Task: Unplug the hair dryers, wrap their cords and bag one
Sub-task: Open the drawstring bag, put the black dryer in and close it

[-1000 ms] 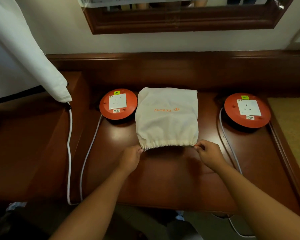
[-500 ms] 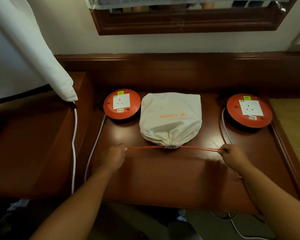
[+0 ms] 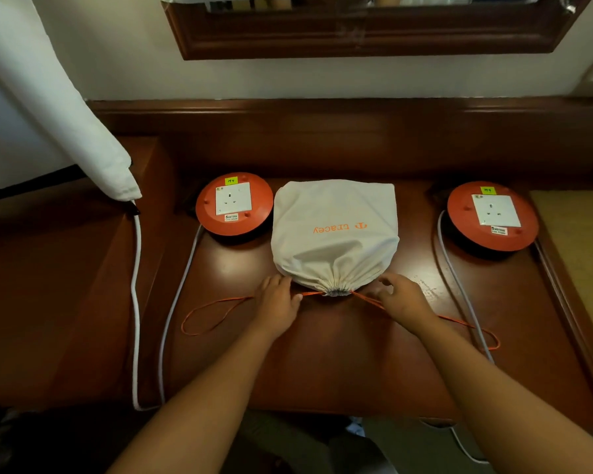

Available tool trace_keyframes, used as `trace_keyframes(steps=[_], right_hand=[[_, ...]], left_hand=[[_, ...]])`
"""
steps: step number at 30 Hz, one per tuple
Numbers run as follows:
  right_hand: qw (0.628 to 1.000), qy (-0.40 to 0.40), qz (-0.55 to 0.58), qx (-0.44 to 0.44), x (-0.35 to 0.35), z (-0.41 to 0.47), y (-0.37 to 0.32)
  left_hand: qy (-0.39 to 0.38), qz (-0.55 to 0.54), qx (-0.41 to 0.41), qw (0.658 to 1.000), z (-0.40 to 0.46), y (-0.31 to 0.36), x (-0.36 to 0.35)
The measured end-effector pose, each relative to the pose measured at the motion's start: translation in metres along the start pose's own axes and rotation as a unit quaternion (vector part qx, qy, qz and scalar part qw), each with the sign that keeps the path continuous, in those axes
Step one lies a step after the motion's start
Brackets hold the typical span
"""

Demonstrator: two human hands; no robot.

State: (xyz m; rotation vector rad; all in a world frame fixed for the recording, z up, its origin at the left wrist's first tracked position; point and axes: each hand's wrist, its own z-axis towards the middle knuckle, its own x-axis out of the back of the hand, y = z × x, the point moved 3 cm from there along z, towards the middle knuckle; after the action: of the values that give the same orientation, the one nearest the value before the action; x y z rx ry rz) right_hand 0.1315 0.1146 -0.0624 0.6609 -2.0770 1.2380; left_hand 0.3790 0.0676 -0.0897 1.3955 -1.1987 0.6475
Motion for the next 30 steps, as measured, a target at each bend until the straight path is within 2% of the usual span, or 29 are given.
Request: trace_keyframes(steps=[6,11,15,21,25,30], right_hand=[[0.998,-0.005,0.052,-0.034,-0.016,0.009,-0.006],[0.998,-0.037,0.045,-0.031,-0.028,0.012,-0.007],[0.995,-0.05,0.086,-0.03,-0.035,0.01,-0.008],[0.998,-0.031,0.05,0.026,-0.033,0.003,-0.014],[0.996,-0.036,-0.018,0.085,-0.024,0.002,-0.013],[0.99,-0.043,-0.074,0.108,-0.014,-0.001,-0.009]], left_hand=[[-0.027,-0.116,0.09,0.989,0.008,0.0,-0.009],[-0.071,-0.199,0.082,0.974,0.003,0.007,-0.02],[-0.055,-0.261,0.073,0.961,-0.001,0.012,-0.021],[0.017,-0.179,-0.019,0.983,-0.003,0.023,-0.001],[0.001,-0.1,-0.072,0.992,0.001,0.021,0.01],[-0.026,-0.016,-0.101,0.994,-0.001,0.003,0.018]])
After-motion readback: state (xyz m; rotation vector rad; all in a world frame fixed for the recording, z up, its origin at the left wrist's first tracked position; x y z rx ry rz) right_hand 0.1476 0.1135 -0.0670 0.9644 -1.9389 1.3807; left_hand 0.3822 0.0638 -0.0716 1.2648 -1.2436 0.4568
